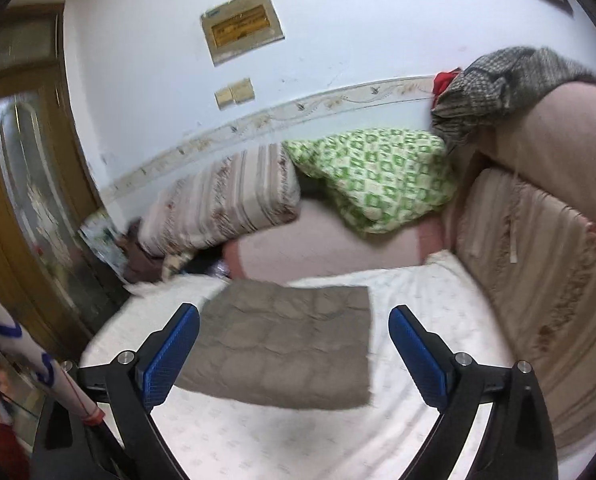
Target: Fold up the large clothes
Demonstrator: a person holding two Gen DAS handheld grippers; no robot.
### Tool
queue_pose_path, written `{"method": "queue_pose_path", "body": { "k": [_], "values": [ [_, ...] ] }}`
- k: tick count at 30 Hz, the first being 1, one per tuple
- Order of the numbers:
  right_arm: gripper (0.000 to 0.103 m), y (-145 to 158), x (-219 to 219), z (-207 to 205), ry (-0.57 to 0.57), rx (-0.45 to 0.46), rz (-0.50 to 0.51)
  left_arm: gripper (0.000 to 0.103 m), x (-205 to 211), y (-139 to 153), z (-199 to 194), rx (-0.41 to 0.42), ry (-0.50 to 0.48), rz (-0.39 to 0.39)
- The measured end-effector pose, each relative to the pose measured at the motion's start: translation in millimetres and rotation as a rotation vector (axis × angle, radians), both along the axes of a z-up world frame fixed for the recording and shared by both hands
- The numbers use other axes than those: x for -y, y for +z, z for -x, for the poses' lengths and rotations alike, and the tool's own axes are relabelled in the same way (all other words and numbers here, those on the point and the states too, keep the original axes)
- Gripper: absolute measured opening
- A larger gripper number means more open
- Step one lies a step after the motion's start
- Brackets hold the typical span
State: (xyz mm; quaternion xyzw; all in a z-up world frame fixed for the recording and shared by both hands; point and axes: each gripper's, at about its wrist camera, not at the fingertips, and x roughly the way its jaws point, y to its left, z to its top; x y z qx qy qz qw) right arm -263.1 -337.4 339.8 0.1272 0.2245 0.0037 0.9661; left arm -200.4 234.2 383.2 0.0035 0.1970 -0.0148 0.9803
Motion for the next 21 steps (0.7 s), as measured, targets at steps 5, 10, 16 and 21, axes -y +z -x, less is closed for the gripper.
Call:
{"method": "queue_pose_path", "body": {
  "k": [5, 10, 16, 21],
  "values": [
    [0.098, -86.4, -26.5, -31.8, -0.003, -0.116, -0.023, 0.091, 23.5, -72.6, -8.7, -0.077, 0.021, -0.018],
    [0.073, -160.7, -67.0, -99.6, 0.032, -0.272, 0.003, 0.091, 62.9, -142.6, -42.1, -0.218, -0.028, -0.008],
    [0.053, -181.3, -136.4, -175.8, 0.133, -0.310, 0.067, 0.091, 97.7, -180.7, -68.1, -0.269, -0.094, 0.007],
    [0.053, -197.4, -198.0, -269.9, 0.138, -0.301, 0.125, 0.091, 106.7, -205.9, -93.0, -0.299, -0.101, 0.008]
  ]
}}
